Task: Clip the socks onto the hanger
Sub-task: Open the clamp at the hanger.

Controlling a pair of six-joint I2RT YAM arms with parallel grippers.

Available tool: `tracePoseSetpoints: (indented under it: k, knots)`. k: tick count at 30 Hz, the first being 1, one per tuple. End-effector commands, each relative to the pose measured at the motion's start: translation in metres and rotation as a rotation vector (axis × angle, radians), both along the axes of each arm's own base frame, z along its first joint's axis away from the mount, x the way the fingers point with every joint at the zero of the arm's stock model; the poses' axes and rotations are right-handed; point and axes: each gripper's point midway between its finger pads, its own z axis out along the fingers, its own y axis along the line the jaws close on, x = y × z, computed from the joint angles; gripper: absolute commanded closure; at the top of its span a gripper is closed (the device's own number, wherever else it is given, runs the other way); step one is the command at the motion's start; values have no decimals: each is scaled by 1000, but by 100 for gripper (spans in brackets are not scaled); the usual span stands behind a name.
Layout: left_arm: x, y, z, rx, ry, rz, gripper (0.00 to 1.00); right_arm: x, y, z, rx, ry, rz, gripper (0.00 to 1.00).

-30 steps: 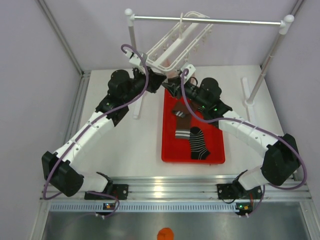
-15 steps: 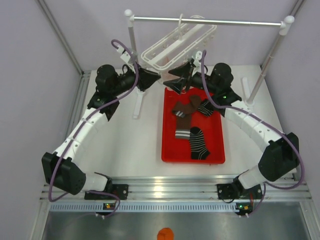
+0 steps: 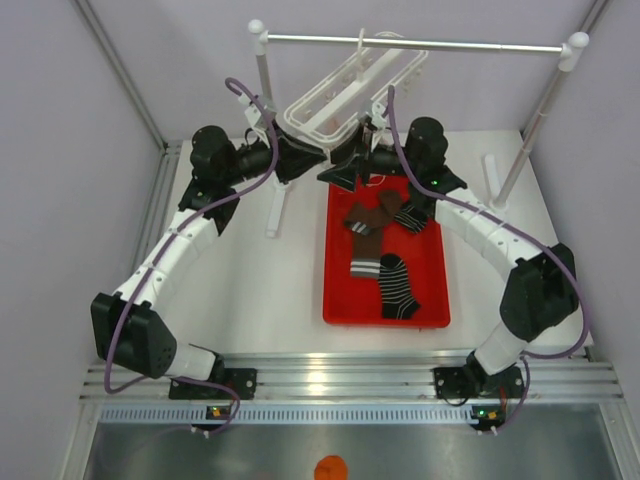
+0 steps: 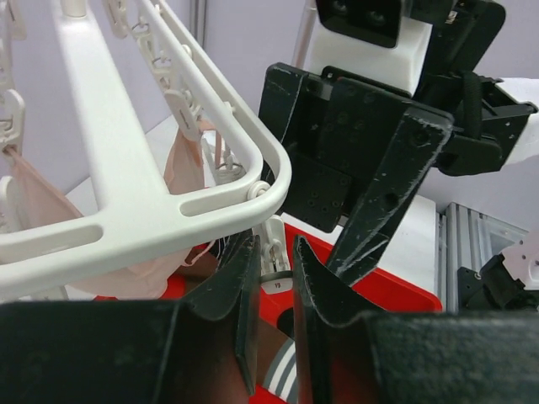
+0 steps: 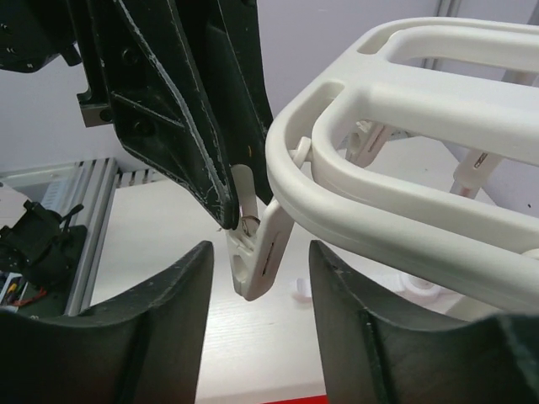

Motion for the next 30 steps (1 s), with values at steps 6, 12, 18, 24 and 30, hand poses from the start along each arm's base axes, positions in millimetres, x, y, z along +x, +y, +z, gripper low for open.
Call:
tracePoseSetpoints:
  k: [6, 12, 18, 24, 30]
  knots:
    - [-6, -1, 21, -29, -64, -42, 100, -1, 3, 31, 53, -57, 0, 87]
    - [15, 19, 26, -77, 111, 186, 58, 9, -2, 31, 52, -106, -144, 100]
    - [6, 39, 36, -118, 134, 305, 40, 14, -1, 25, 12, -201, -319, 100]
    - [4, 46, 27, -115, 223, 366, 33, 16, 7, 25, -10, -250, -418, 100]
    - [9, 46, 5, -74, 312, 421, 31, 16, 18, 23, -44, -291, -486, 100]
